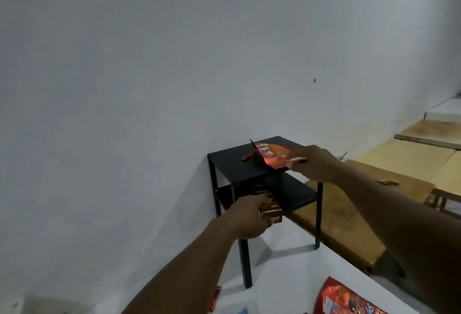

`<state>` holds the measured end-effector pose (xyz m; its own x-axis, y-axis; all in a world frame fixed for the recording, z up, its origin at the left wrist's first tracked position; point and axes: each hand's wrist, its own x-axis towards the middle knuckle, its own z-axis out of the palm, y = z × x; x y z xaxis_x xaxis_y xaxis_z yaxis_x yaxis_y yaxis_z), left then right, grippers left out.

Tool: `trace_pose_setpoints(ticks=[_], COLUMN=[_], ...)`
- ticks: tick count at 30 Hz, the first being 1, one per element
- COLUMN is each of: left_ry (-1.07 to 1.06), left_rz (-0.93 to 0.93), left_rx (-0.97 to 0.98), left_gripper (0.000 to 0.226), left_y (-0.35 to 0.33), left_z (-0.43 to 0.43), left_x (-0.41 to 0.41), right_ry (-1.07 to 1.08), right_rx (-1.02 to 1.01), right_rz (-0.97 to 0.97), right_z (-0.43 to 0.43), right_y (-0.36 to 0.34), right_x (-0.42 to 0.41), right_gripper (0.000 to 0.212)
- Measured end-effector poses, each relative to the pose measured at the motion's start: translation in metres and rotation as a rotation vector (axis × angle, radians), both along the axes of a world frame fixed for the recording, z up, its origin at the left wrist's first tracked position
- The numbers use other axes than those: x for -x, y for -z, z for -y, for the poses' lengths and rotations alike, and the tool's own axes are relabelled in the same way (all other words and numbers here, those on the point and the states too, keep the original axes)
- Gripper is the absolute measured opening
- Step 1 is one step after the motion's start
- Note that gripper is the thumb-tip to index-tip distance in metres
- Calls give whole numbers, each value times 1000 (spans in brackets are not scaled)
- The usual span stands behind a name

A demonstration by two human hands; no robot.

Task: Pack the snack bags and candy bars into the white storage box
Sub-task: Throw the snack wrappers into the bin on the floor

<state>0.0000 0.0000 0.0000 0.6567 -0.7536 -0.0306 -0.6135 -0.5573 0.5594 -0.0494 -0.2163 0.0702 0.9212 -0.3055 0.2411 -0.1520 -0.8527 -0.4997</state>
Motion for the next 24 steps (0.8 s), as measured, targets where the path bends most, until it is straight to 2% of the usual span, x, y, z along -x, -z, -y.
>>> trace_pose_setpoints(ticks=[3,8,14,16,24], left_ry=[1,-93,-167,-175,-173], left_rz=[10,101,54,29,5], left_rx=[-24,-180,-308,-360,-338], left_gripper=[44,62,60,60,36], left_y=[33,79,92,98,122], left_z=[51,103,139,145,147], left_x=[-26,-66,-99,-106,-107], right_ry=[20,-36,-139,-143,-79], right_rx=[-33,-58,73,77,167], right_rz=[24,13,-284,-329,-286], right_z=[32,71,93,95,92], right_y=[11,30,51,55,58], right_x=[-40,-97,-146,-153,-153], right_gripper=[25,23,40,42,45])
